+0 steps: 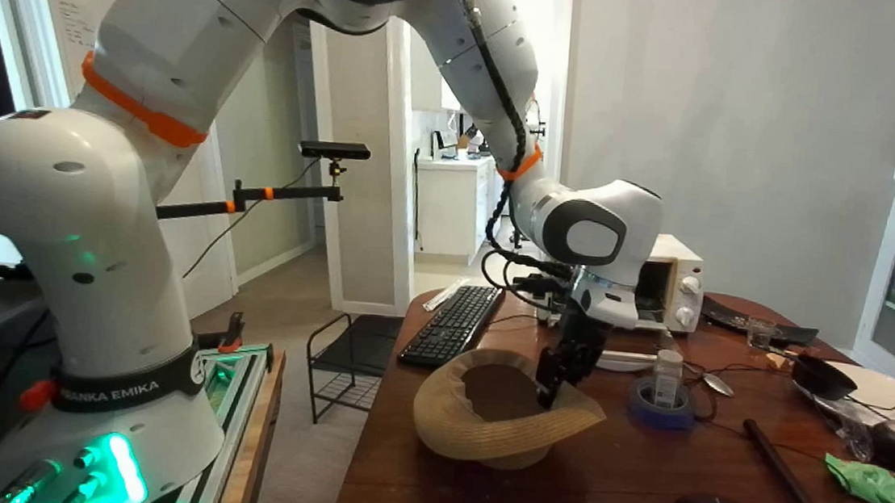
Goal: Put the blue tape around the bottle, then move the hat to the right, then put the lid in the tape
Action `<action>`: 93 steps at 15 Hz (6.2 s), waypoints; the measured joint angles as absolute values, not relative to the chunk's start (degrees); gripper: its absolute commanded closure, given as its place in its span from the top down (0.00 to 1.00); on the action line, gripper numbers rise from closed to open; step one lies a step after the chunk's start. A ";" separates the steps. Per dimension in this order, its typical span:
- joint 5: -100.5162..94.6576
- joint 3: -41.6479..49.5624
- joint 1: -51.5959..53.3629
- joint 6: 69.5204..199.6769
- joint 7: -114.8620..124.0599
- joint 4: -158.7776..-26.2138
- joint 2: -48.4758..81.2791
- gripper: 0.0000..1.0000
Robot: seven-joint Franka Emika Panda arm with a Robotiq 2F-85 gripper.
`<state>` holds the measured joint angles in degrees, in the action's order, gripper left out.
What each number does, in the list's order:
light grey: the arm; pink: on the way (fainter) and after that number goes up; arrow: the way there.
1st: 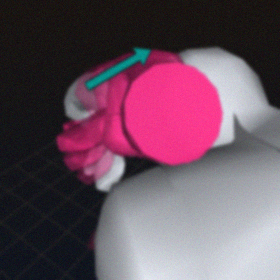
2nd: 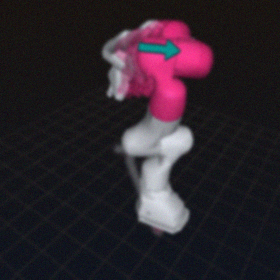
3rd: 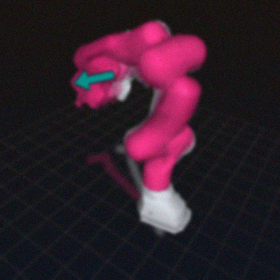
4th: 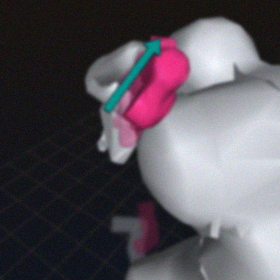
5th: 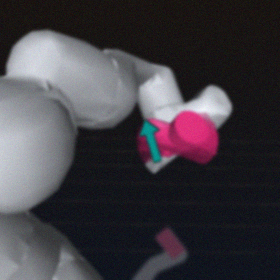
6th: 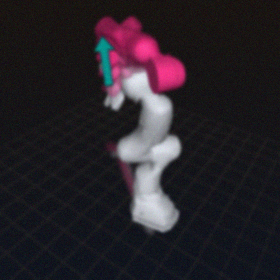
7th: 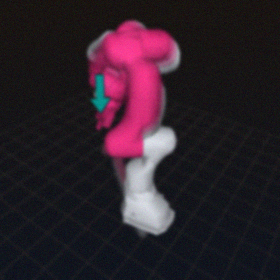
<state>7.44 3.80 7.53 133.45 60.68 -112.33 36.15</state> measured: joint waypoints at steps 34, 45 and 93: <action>48.25 1.19 -16.79 127.30 18.22 -79.80 31.03 0.03; 53.98 2.46 -16.81 137.05 19.04 -77.88 32.96 0.03; 64.20 -8.76 -19.08 219.38 4.32 -34.52 76.02 1.00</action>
